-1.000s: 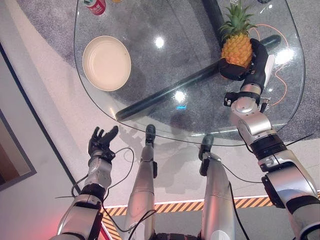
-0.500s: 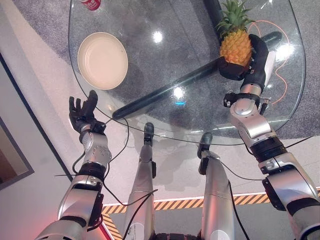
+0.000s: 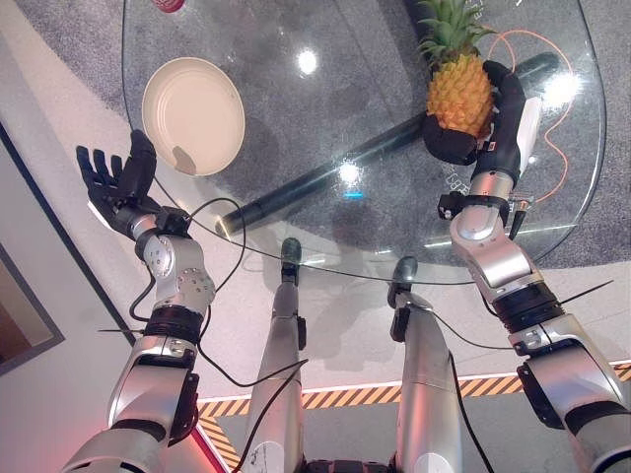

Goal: Pick up the fruit to the plate

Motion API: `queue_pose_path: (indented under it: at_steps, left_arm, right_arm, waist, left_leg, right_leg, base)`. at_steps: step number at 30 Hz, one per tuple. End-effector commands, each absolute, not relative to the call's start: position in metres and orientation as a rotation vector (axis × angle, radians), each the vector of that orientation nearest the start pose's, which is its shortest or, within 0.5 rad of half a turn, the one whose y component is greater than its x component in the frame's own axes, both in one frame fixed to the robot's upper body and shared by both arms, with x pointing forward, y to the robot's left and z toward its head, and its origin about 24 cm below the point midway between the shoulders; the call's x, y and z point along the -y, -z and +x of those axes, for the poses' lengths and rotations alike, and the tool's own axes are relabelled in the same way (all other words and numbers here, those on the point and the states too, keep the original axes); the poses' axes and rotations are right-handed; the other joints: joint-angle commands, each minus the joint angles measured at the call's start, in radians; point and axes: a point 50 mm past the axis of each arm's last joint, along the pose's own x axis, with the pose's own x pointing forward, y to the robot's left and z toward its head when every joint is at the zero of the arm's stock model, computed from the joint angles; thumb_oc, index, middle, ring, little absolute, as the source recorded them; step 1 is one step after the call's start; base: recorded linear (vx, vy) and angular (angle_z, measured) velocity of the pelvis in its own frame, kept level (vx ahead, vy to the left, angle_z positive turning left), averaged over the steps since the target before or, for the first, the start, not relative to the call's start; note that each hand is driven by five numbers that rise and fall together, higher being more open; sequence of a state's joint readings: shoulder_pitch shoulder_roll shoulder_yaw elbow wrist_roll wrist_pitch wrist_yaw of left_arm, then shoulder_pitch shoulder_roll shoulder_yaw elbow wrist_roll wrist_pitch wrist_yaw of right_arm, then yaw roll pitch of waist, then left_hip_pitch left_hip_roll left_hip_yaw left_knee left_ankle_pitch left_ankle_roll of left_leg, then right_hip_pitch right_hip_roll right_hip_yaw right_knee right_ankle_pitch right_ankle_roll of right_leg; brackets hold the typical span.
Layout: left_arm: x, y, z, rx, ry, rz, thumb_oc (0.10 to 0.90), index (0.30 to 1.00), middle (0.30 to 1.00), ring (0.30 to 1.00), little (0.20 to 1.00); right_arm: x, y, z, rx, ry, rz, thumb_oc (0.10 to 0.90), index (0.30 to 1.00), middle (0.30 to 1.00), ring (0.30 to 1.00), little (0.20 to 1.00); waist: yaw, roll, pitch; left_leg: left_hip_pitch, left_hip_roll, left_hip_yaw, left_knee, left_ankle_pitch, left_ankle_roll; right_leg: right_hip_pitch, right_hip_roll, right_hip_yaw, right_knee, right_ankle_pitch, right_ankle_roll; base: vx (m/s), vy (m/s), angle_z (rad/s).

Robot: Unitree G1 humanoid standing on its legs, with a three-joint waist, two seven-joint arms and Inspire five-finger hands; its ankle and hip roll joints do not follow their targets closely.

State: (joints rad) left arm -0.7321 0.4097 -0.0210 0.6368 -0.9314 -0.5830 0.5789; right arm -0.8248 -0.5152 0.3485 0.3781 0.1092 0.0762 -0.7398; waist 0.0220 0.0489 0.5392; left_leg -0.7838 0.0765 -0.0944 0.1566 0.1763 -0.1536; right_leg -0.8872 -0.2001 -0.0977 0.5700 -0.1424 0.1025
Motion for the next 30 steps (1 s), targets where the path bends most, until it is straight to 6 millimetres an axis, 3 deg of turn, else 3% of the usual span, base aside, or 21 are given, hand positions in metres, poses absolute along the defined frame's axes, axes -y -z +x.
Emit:
queue_pose_path:
  at_steps: [1, 8, 16, 24, 30]
  left_arm:
    - [-0.281, -0.228, 0.331, 0.873, -0.699, -0.607, 0.800, 0.900, 0.900, 0.900, 0.900]
    - [-0.251, -0.248, 0.328, 0.976, -0.518, -0.530, 0.800, 0.900, 0.900, 0.900, 0.900]
    - [-0.216, -0.265, 0.327, 1.011, -0.157, -0.468, 0.800, 0.900, 0.900, 0.900, 0.900]
    - [-0.185, -0.264, 0.338, 0.888, 0.135, -0.458, 0.800, 0.900, 0.900, 0.900, 0.900]
    - [-0.169, -0.261, 0.346, 0.805, 0.278, -0.587, 0.800, 0.900, 0.900, 0.900, 0.900]
  right_arm:
    - [0.168, -0.266, 0.343, 0.822, 0.480, -0.431, 0.100, 0.300, 0.300, 0.300, 0.200]
    - [0.158, -0.274, 0.335, 0.899, 0.432, -0.478, 0.100, 0.300, 0.300, 0.300, 0.200]
    - [0.150, -0.276, 0.328, 0.954, 0.392, -0.502, 0.100, 0.300, 0.300, 0.300, 0.200]
    - [0.142, -0.283, 0.324, 1.011, 0.342, -0.550, 0.100, 0.300, 0.300, 0.300, 0.200]
    - [0.133, -0.289, 0.322, 1.063, 0.283, -0.576, 0.100, 0.300, 0.300, 0.300, 0.200]
  waist:
    - [-0.010, -0.028, -0.019]
    - [-0.009, -0.029, -0.019]
    - [-0.012, -0.030, -0.019]
    - [-0.023, -0.028, -0.019]
    - [-0.032, -0.028, -0.019]
  left_leg:
    - [0.012, -0.059, 0.064, 0.084, -0.094, 0.057]
    - [0.015, -0.059, 0.065, 0.076, -0.095, 0.058]
    - [0.023, -0.063, 0.069, 0.067, -0.094, 0.059]
    - [0.027, -0.063, 0.079, 0.068, -0.097, 0.061]
    - [0.026, -0.063, 0.085, 0.071, -0.097, 0.062]
  right_leg:
    - [0.109, 0.062, -0.025, -0.271, 0.168, 0.004]
    - [0.115, 0.063, -0.024, -0.279, 0.169, 0.008]
    - [0.123, 0.066, -0.025, -0.288, 0.177, 0.015]
    - [0.124, 0.065, -0.023, -0.291, 0.184, 0.024]
    - [0.121, 0.064, -0.020, -0.294, 0.191, 0.030]
  base:
    - [0.00, 0.000, 0.00]
    - [0.00, 0.000, 0.00]
    - [0.00, 0.000, 0.00]
    - [-0.01, 0.004, 0.00]
    - [0.00, 0.000, 0.00]
